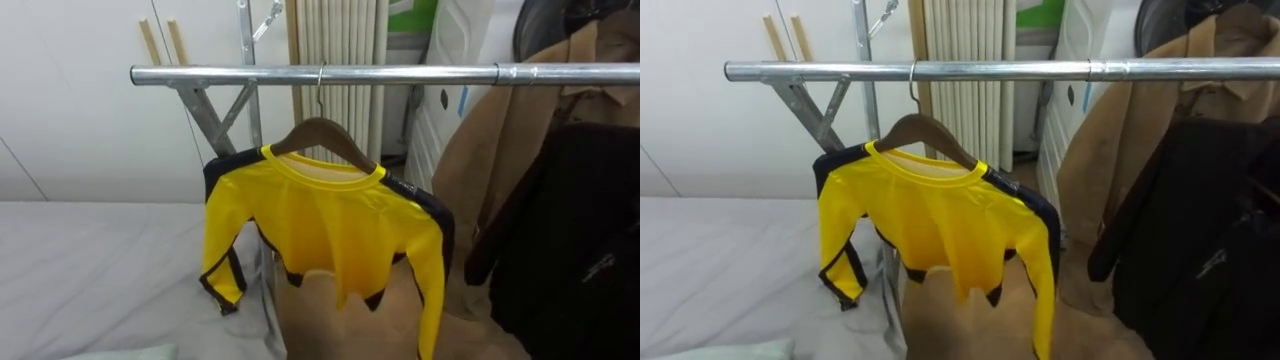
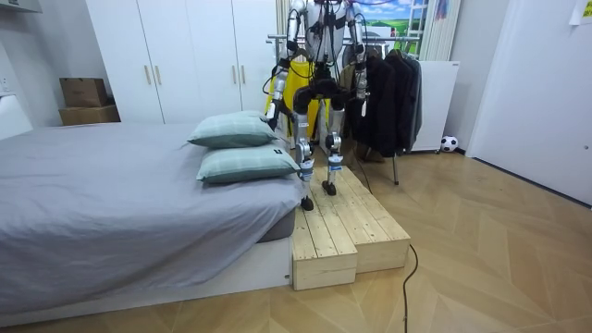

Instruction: Hang clothes

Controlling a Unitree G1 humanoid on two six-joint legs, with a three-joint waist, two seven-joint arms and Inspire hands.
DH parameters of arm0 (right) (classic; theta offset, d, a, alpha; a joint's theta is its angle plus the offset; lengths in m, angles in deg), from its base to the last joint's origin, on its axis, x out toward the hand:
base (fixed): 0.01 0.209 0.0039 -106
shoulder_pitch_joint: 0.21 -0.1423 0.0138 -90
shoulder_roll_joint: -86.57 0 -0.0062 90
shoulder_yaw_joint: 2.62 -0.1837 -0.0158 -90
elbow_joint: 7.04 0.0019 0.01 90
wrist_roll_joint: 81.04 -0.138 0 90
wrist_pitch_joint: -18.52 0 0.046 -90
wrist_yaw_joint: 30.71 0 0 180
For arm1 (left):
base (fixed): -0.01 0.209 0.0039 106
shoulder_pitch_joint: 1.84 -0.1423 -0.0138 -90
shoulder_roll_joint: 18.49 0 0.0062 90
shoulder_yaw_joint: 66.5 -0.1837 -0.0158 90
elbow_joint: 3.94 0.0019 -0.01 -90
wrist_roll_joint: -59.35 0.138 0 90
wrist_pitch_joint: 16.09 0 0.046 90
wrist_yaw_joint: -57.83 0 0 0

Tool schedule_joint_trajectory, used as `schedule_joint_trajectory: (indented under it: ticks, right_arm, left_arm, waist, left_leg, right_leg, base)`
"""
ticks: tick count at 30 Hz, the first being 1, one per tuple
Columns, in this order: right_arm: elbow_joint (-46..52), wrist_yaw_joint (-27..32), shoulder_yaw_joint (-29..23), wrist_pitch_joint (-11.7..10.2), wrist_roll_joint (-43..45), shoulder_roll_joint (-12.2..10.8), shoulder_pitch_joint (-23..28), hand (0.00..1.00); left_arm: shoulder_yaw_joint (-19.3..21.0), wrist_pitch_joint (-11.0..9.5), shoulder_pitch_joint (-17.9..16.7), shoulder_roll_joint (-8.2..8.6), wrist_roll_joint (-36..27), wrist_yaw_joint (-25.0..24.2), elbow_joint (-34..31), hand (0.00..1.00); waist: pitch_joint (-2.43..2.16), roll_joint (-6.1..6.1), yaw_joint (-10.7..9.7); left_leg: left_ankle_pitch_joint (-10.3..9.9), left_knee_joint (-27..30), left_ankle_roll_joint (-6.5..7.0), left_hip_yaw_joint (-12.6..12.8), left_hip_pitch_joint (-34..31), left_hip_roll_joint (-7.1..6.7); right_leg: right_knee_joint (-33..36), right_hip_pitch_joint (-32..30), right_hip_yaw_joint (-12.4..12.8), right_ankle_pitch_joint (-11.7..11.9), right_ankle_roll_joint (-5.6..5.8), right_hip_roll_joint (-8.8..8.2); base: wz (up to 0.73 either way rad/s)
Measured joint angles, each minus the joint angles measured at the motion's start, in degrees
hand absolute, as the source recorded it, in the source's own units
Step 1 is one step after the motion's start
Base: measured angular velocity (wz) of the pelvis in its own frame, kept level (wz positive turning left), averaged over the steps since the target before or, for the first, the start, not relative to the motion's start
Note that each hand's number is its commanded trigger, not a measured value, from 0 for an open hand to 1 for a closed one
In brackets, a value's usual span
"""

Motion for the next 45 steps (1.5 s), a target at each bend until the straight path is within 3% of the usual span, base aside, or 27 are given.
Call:
schedule_joint_trajectory:
  ticks: [9,14,17,21,23,28,38,45]
  right_arm:
    - [0.04,0.92,1.43,0.67,0.10,0.00,-0.82,0.00]
    - [0.03,0.92,1.82,0.54,3.41,-0.19,-2.46,0.00]
    - [0.03,0.93,2.76,-0.17,5.11,-0.30,-3.45,0.00]
    - [-0.12,0.93,3.23,-0.71,5.16,-0.35,-3.73,0.00]
    - [-0.11,0.91,3.51,-0.71,5.46,-0.35,-3.69,0.00]
    - [-0.11,0.35,3.99,-0.95,6.28,-0.22,-3.90,0.00]
    - [-0.44,-0.37,5.06,-2.08,5.78,0.12,-4.03,0.00]
    - [-0.50,-0.26,5.11,-3.18,6.05,0.09,-3.99,0.00]
  left_arm:
    - [-2.36,1.07,0.07,-0.12,2.43,0.12,-0.01,0.00]
    - [-0.82,2.97,1.84,-0.08,12.99,0.04,-0.12,0.00]
    - [-0.54,3.08,1.93,-0.16,14.95,0.09,-0.11,0.00]
    - [-0.64,3.08,1.93,-0.16,15.65,0.10,-0.10,0.00]
    - [-0.65,3.08,1.99,-0.16,15.77,0.10,-0.10,0.00]
    - [-0.72,3.08,2.09,-0.16,15.91,0.04,-0.11,0.00]
    - [-1.12,3.08,2.32,-0.17,15.88,0.15,-0.10,0.00]
    - [-1.06,3.08,2.94,-0.19,15.68,1.44,-0.10,0.00]
  waist:
    - [0.06,-0.40,0.07]
    - [0.00,-1.54,0.12]
    - [0.02,-2.15,0.23]
    - [0.10,-2.41,0.23]
    - [0.45,-2.45,0.21]
    - [0.78,-2.07,0.22]
    - [0.48,-2.19,0.12]
    - [0.53,-2.32,0.18]
  left_leg:
    - [-0.09,-0.06,0.15,-0.02,0.00,-0.16]
    - [-0.09,0.17,0.16,-0.18,-0.14,-0.16]
    - [-0.09,0.26,0.17,-0.25,-0.11,-0.15]
    - [-0.09,0.26,0.17,-0.32,-0.12,-0.20]
    - [-0.09,0.23,0.17,-0.30,-0.12,-0.20]
    - [-0.13,0.08,0.21,-0.21,-0.22,-0.14]
    - [-0.16,0.55,0.27,-0.51,-0.80,-0.04]
    - [-0.19,1.14,0.32,-1.29,-0.88,-0.13]
  right_leg:
    - [0.05,-0.21,0.66,0.01,0.12,0.04]
    - [0.01,-0.28,0.58,0.02,0.12,-0.01]
    - [-0.02,-0.24,0.57,0.04,0.09,-0.01]
    - [-0.04,-0.22,0.52,0.05,0.10,-0.08]
    - [-0.03,-0.22,0.56,0.05,0.11,-0.05]
    - [-0.09,-0.29,0.58,0.07,0.13,0.08]
    - [-0.92,-0.27,-0.23,0.48,0.23,0.04]
    - [-0.99,-0.13,-0.47,0.40,0.33,-0.16]
  base:
    - [-0.01]
    - [0.00]
    - [0.00]
    - [0.00]
    - [0.00]
    - [0.00]
    - [0.01]
    - [0.02]
